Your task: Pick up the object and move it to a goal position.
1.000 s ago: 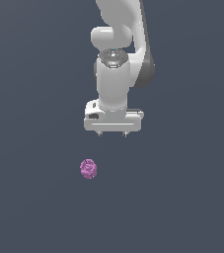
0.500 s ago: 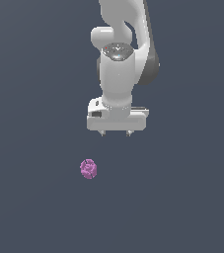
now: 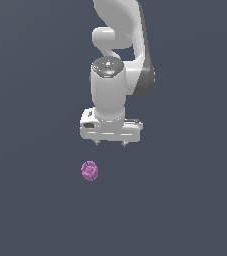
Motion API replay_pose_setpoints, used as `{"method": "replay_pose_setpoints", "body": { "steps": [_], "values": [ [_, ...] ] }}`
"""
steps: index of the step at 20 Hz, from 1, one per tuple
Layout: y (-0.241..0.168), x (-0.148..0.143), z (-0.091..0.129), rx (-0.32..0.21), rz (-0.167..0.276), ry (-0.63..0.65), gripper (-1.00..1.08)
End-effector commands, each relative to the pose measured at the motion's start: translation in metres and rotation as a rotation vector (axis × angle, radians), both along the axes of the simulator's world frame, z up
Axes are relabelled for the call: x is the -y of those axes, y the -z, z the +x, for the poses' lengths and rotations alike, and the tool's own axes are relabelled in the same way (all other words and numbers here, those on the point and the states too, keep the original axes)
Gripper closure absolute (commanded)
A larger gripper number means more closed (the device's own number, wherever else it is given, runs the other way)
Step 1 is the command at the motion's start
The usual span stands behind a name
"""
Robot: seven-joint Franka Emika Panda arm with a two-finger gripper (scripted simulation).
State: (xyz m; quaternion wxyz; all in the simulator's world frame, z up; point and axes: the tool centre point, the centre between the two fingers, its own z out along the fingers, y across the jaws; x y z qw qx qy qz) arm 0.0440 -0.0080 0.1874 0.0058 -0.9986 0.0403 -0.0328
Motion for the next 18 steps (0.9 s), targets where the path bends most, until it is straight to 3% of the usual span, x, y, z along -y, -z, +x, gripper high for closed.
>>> {"method": "replay_pose_setpoints", "body": {
  "steps": [1, 9, 18],
  "values": [
    [0.009, 0.012, 0.009, -0.009, 0.001, 0.029, -0.92],
    [0.047, 0.058, 0.038, -0.042, 0.001, 0.139, -0.92],
    [0.075, 0.088, 0.051, -0.064, -0.001, 0.207, -0.92]
  ]
}}
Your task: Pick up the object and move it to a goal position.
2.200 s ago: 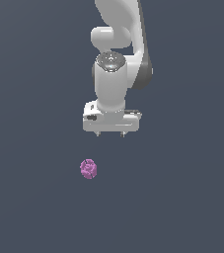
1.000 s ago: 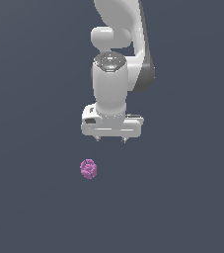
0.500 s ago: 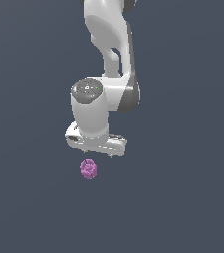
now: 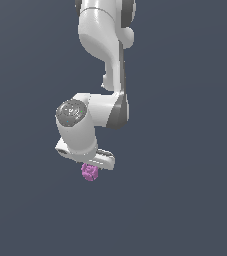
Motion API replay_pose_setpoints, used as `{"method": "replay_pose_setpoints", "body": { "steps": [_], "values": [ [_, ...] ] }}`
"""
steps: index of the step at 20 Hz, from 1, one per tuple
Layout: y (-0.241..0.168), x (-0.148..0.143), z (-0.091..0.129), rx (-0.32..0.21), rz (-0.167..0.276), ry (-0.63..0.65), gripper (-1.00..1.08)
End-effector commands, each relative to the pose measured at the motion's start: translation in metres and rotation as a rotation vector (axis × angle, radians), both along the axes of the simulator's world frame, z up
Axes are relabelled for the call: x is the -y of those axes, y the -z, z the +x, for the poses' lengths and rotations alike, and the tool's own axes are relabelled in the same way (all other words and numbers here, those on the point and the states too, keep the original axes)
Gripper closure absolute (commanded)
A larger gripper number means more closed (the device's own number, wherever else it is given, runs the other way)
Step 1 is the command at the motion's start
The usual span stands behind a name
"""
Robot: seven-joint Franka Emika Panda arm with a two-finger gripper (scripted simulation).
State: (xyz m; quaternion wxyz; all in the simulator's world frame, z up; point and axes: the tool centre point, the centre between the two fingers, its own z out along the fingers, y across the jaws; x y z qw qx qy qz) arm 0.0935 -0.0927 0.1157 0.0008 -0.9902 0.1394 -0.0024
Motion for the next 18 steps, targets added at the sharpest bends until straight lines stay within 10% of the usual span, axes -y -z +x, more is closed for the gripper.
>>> {"method": "replay_pose_setpoints", "body": {
  "steps": [1, 18],
  "values": [
    [0.005, 0.005, 0.002, -0.003, 0.0, 0.011, -0.92],
    [0.053, 0.007, 0.002, -0.005, -0.001, 0.017, -0.92]
  ]
}}
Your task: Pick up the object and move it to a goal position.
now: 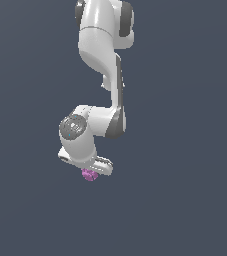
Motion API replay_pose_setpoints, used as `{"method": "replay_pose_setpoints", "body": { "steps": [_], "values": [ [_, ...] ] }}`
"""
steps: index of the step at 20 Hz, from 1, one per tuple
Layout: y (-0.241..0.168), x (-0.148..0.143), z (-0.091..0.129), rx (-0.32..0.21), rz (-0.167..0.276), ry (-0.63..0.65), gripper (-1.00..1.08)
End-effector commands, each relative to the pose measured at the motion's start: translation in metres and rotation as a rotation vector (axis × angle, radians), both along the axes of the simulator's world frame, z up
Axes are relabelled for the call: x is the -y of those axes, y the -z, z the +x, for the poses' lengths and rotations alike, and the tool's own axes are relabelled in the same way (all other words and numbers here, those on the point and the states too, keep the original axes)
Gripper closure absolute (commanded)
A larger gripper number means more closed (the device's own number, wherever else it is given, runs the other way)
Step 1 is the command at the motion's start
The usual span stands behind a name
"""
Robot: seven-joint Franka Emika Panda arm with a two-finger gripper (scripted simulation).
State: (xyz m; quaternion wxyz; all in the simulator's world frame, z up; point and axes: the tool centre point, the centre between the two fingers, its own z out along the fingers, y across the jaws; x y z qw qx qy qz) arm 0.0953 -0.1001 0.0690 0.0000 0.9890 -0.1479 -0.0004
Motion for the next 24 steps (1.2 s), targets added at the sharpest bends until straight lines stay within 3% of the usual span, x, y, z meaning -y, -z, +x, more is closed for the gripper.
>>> {"method": "replay_pose_setpoints", "body": {
  "steps": [1, 7, 8, 19, 24],
  "values": [
    [0.009, 0.0, 0.0, 0.001, 0.0, 0.0, -0.92],
    [0.011, 0.0, 0.002, 0.001, 0.0, 0.0, -0.92],
    [0.011, 0.0, 0.002, 0.001, 0.0, 0.0, 1.08],
    [0.01, 0.001, 0.001, 0.001, 0.0, 0.0, 1.08],
    [-0.001, 0.018, -0.001, 0.001, 0.0, 0.0, 1.08]
  ]
}}
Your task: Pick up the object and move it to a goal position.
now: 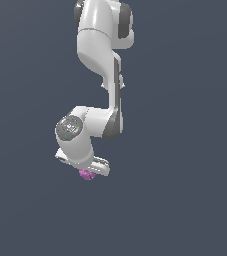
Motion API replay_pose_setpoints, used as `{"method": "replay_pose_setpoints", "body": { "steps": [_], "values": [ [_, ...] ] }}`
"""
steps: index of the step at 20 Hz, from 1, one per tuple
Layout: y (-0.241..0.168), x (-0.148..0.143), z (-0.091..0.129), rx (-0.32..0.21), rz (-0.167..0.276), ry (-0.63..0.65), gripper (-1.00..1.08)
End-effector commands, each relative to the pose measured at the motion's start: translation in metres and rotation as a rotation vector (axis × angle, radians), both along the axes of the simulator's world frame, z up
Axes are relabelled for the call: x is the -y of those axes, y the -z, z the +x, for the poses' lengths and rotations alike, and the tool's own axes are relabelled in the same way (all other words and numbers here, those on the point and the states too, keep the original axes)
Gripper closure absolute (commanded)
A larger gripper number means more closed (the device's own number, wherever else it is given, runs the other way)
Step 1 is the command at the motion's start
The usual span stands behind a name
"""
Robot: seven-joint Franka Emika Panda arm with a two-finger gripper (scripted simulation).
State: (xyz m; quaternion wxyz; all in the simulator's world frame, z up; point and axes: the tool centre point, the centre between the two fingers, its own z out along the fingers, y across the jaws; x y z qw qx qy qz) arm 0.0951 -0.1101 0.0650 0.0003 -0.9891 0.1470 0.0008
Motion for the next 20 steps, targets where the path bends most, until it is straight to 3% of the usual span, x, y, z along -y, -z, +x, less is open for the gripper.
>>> {"method": "replay_pose_setpoints", "body": {
  "steps": [1, 12, 20],
  "values": [
    [-0.009, 0.014, -0.002, 0.002, -0.001, 0.002, 1.08],
    [-0.069, 0.106, -0.012, 0.002, -0.001, 0.002, 1.08],
    [-0.079, 0.123, -0.011, 0.002, -0.001, 0.002, 1.08]
  ]
}}
